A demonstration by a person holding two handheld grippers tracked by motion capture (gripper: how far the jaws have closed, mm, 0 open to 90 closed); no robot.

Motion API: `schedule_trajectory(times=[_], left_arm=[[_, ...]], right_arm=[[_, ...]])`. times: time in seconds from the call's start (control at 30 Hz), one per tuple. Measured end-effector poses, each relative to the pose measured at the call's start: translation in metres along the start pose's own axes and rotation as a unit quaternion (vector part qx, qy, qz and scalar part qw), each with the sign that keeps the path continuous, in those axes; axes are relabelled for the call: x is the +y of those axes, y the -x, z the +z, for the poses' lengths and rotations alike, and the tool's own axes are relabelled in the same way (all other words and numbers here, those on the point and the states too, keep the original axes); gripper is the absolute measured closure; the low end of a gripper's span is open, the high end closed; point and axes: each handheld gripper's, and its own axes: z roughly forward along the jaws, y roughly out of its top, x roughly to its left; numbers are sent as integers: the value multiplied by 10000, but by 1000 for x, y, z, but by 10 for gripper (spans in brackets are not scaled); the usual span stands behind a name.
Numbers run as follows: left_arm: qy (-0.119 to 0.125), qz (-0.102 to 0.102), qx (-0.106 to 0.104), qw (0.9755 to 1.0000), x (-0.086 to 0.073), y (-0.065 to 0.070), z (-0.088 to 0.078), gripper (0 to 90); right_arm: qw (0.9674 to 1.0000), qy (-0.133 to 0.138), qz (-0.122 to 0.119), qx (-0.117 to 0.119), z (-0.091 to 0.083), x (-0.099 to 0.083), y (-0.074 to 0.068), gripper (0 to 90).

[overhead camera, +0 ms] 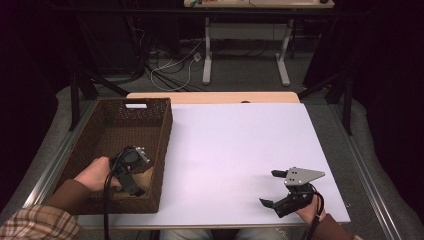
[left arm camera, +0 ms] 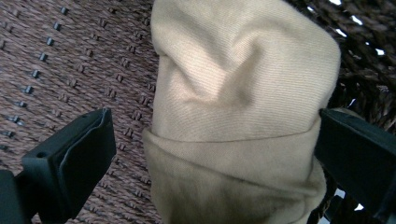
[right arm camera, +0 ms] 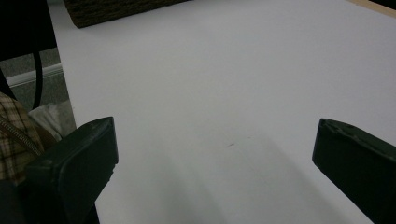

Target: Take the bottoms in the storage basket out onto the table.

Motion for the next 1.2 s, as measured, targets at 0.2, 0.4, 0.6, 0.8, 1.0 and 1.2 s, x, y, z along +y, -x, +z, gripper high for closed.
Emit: schedule_trajectory(times=[0.2, 0.4, 0.6, 0.8, 1.0, 1.2], left_arm=[[-10, -132, -169, 9998, -2, -5, 5, 0], [-67, -36, -233, 9997, 0, -4, 9, 73], [-103, -56, -213, 9997, 2, -5, 15, 100], [-186, -96, -219, 9995, 3, -6, 21, 60], [-371, -45, -340, 9987, 5, -6, 31, 27], [-439, -6, -375, 9983, 7, -5, 32, 72]], right_arm=[[10000, 3, 0, -4, 0, 0, 0, 0], [10000, 0, 5, 5, 0, 0, 0, 0], [10000, -3, 3, 5, 0, 0, 0, 0], [10000, -10, 0, -7, 0, 0, 0, 0], [10000, -2, 0, -4, 0, -1, 0, 0], [10000, -14, -9, -10, -1, 0, 0, 0]])
